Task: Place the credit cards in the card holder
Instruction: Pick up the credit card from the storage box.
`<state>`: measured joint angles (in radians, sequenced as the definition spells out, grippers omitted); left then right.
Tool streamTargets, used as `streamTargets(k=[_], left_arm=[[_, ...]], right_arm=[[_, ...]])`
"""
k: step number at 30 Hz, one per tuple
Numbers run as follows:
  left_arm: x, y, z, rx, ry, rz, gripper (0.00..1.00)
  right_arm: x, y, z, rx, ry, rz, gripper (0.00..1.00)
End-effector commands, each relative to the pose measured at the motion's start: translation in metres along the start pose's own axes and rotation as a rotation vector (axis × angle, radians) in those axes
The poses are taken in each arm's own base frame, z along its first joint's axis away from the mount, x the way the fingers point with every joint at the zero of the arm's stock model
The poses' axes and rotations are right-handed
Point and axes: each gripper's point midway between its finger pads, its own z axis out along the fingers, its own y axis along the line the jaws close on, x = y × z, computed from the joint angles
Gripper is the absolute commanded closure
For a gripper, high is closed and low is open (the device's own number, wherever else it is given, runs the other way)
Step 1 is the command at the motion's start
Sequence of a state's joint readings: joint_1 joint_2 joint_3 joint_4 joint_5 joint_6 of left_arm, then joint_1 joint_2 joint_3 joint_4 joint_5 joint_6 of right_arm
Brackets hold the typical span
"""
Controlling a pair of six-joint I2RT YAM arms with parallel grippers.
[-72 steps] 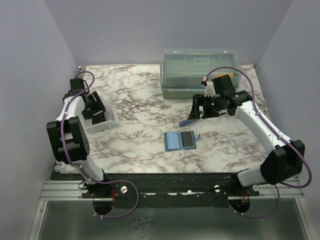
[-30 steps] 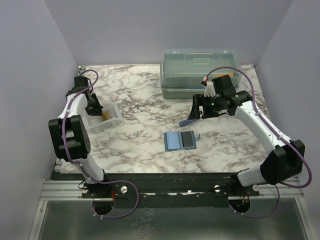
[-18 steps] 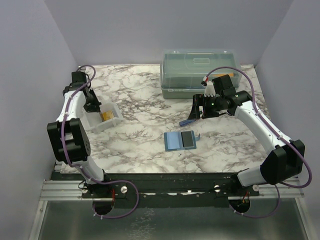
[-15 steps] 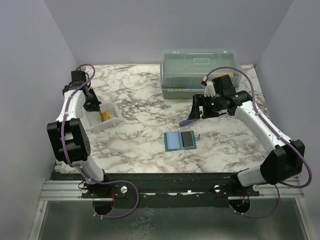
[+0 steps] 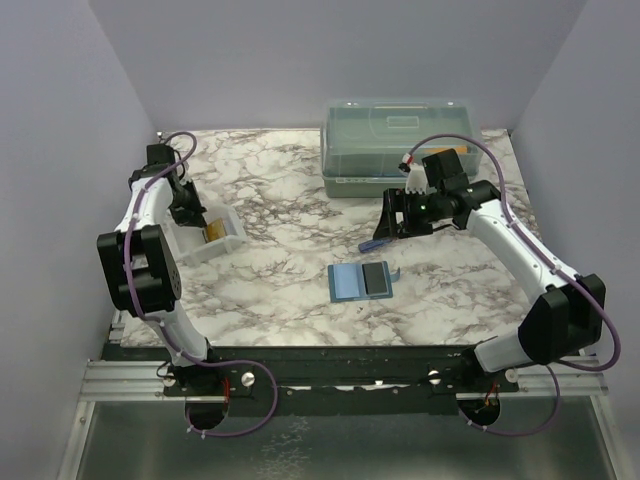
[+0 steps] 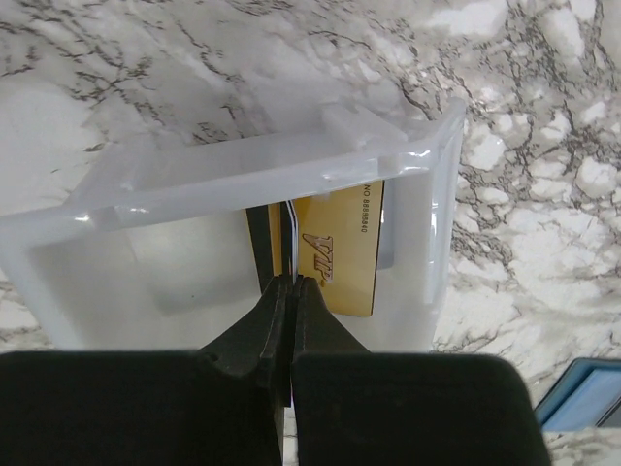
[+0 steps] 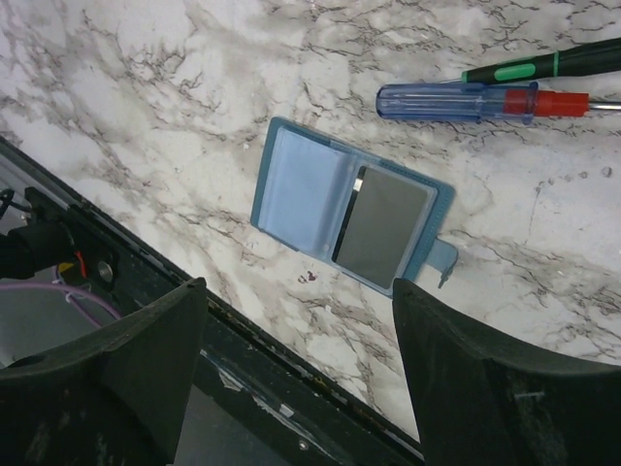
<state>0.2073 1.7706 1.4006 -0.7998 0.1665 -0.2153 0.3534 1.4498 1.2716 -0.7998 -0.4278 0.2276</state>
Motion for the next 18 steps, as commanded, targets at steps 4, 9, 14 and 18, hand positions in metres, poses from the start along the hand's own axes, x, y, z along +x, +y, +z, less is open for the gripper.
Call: streamTargets(k=[4,9,14,18], left_arm=[[0.046,-0.030,0.009,0.209,0.181,0.101,1.00],[0.058,-0.042,-0.008,0.281,0.159,0.095,1.00],[0.063,-0.052,-0.021,0.331,0.140,0.062,1.00],[0.042,-0.054,-0.035,0.310,0.042,0.065,1.00]], right_arm=[[-0.021,0.026,0.009,-0.155,-0.049,0.018,0.21],[-0.041,0.041,0.033,-0.208,-0.041,0.049,0.25],[-0.068,0.065,0.057,-0.319,-0.077,0.075,0.26],[-0.083,0.086,0.080,-0.376,-0.099,0.054,0.26]])
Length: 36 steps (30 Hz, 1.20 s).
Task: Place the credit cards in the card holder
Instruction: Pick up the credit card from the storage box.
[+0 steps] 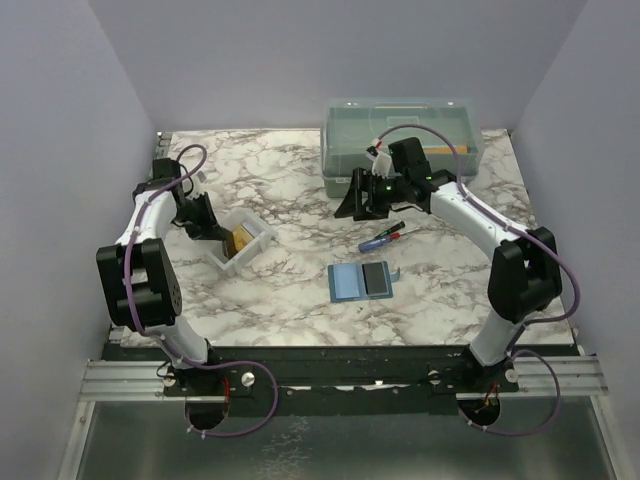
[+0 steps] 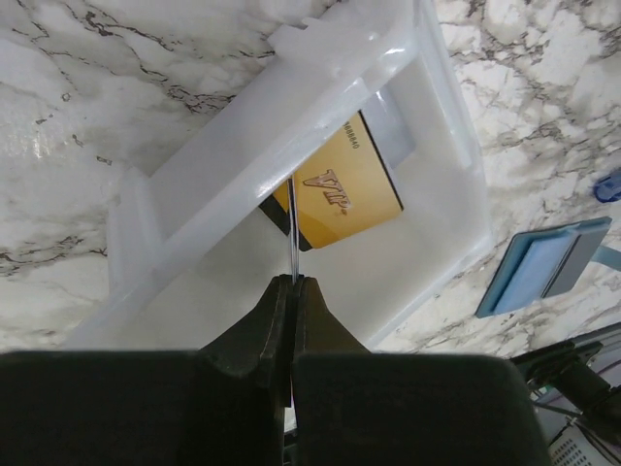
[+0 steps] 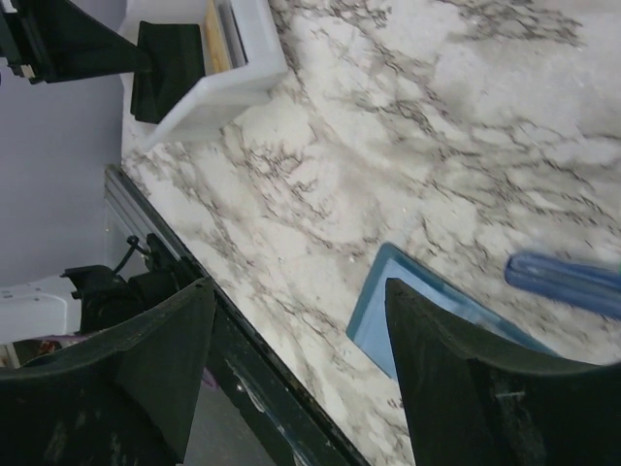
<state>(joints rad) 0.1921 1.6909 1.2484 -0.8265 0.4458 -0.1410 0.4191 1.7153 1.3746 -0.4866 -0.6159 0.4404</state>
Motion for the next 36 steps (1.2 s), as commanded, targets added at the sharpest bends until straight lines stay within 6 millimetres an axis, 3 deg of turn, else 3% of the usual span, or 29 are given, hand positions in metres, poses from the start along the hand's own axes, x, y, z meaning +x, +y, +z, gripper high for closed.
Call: streamTargets(k=[1,7,14,15,19,25,28,36], left_arm=[[-0.022,-0.025,-0.027,0.052,-0.127,0.030,1.00],[-0.028,-0.025,-0.023,0.047,-0.140,-0.049,1.00],[-0.034,-0.028,-0.040,0.029,-0.245,-0.055,1.00],[-0.036,-0.037,-0.053,0.050,-0.278,-0.040,1.00],[-0.036,-0.050,-0.064,0.099,-0.300,-0.037,1.00],[-0.039,-0.060,-0.080,0.119,-0.339,-0.009,1.00],[-0.040,-0.064,-0.088,0.125,-0.356,-0.018,1.00],[-0.038,-0.072,-0.097,0.144,-0.351,-0.119,1.00]], right_arm=[[-0.030,0.038,0.027,-0.134,-0.065,-0.052,0.26],[-0.057,0.049,0.064,-0.174,-0.102,-0.058,0.26],[-0.070,0.101,0.089,-0.323,-0.144,-0.124,0.25],[-0.069,0.121,0.098,-0.403,-0.143,-0.150,0.24],[-0.066,0.136,0.111,-0.461,-0.150,-0.221,0.23],[-0.054,0.145,0.130,-0.487,-0.194,-0.524,0.19],[-0.042,0.143,0.131,-0.475,-0.322,-0.779,0.17],[-0.036,0.150,0.139,-0.378,-0.671,-1.360,0.15]])
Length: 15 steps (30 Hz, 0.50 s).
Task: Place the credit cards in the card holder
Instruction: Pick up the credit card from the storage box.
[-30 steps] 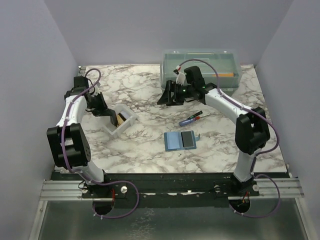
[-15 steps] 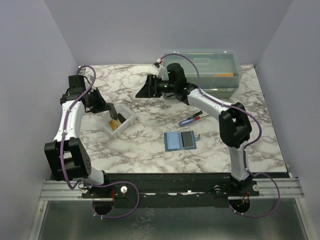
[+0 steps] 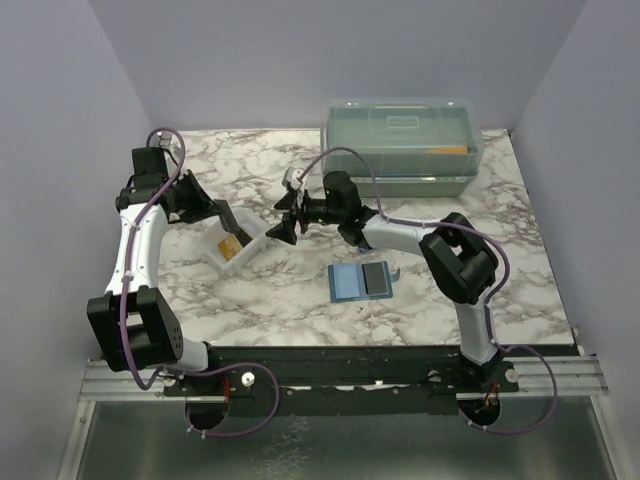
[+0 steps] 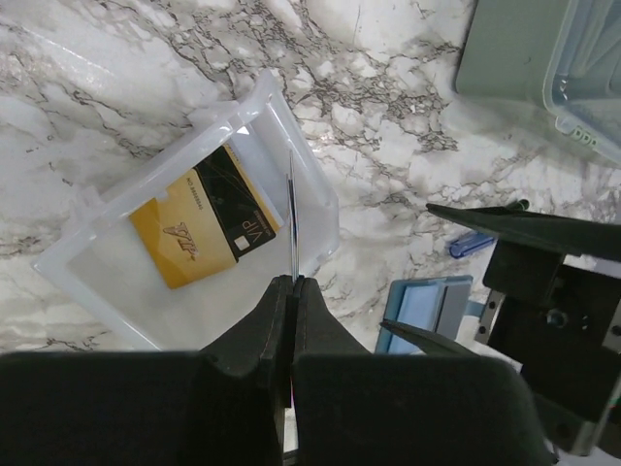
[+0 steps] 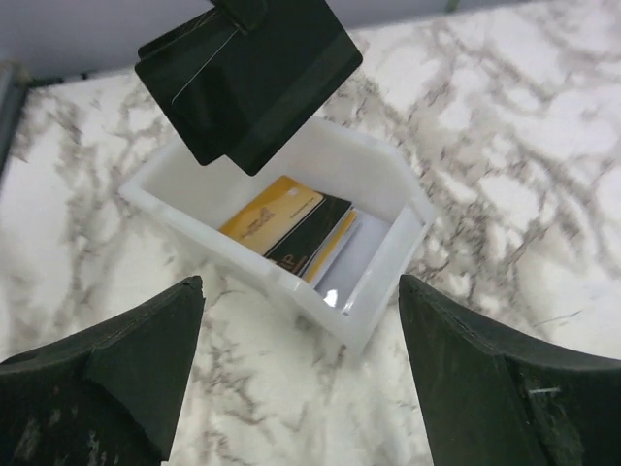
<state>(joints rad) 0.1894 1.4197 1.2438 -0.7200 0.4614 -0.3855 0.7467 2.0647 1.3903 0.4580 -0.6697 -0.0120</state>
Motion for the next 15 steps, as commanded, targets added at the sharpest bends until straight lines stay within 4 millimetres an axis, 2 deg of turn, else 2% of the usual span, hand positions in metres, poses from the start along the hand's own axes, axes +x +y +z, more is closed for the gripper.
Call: streamTargets(k=[1,6,15], left_arm=[[-0.008,-0.019,-0.019,0.024,-0.035,-0.058,1.00],[-0.008,-0.021,-0.026,0.016,-0.045,-0.079,1.00],[-0.010,-0.027,-0.031,0.034,-0.053,-0.081,1.00]], right_arm=[[-0.053,-0.004,0.007,0.116,-0.239,-0.544,0.15],[-0.050,0.012,0.019,0.122,-0.324,-0.815,0.17],[-0.037,0.014,0.049,0.200,-0.297,-0.951,0.23]])
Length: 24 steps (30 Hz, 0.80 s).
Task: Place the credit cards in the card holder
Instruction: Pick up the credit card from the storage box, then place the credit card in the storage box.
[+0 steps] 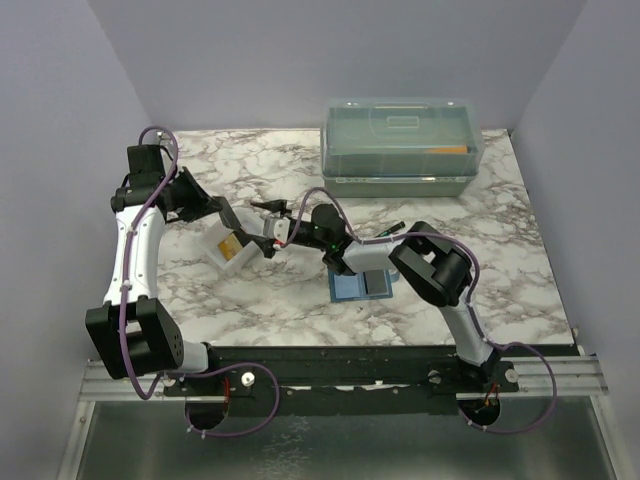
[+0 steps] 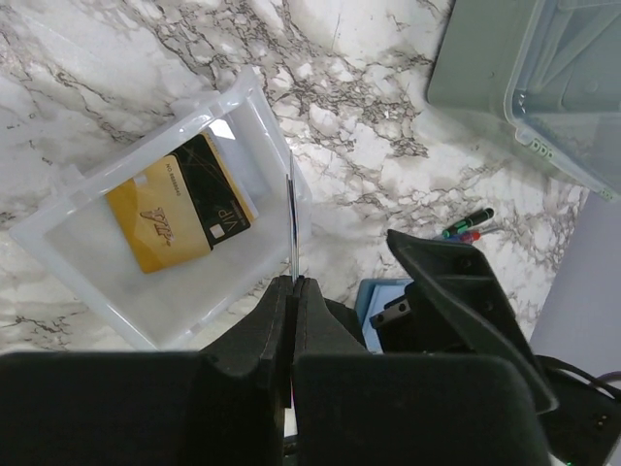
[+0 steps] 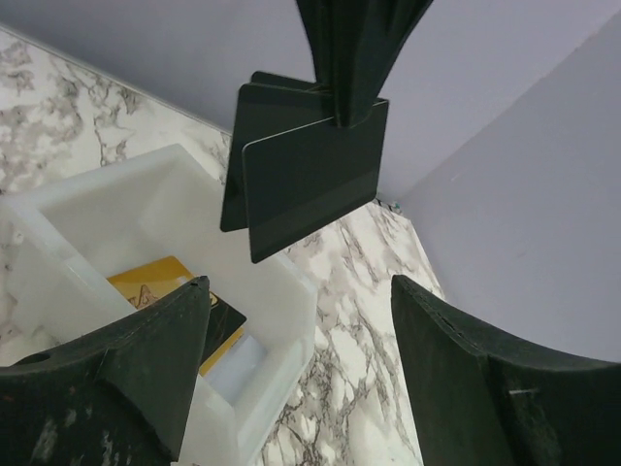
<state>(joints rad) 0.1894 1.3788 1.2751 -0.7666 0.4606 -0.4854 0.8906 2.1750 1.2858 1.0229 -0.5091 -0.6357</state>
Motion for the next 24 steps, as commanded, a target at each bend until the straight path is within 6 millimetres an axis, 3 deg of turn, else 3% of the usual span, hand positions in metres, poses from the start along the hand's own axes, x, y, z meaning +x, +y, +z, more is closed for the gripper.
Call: streamTargets(k=[1,14,24], left_arm=[[-0.007,-0.014,-0.013,0.026,-0.030,0.007,1.00],[-0.005,-0.010,-0.012,0.015,-0.027,0.004,1.00],[-0.003,-0.010,-0.011,0.015,-0.024,-0.008,1.00]], right_arm=[[0.003,-0.007,0.010,0.071,0.007,-0.147,0.23],[0.006,0.005,0.032,0.121,0.021,-0.176,0.37],[0.005,0.010,0.038,0.163,0.024,-0.188,0.40]])
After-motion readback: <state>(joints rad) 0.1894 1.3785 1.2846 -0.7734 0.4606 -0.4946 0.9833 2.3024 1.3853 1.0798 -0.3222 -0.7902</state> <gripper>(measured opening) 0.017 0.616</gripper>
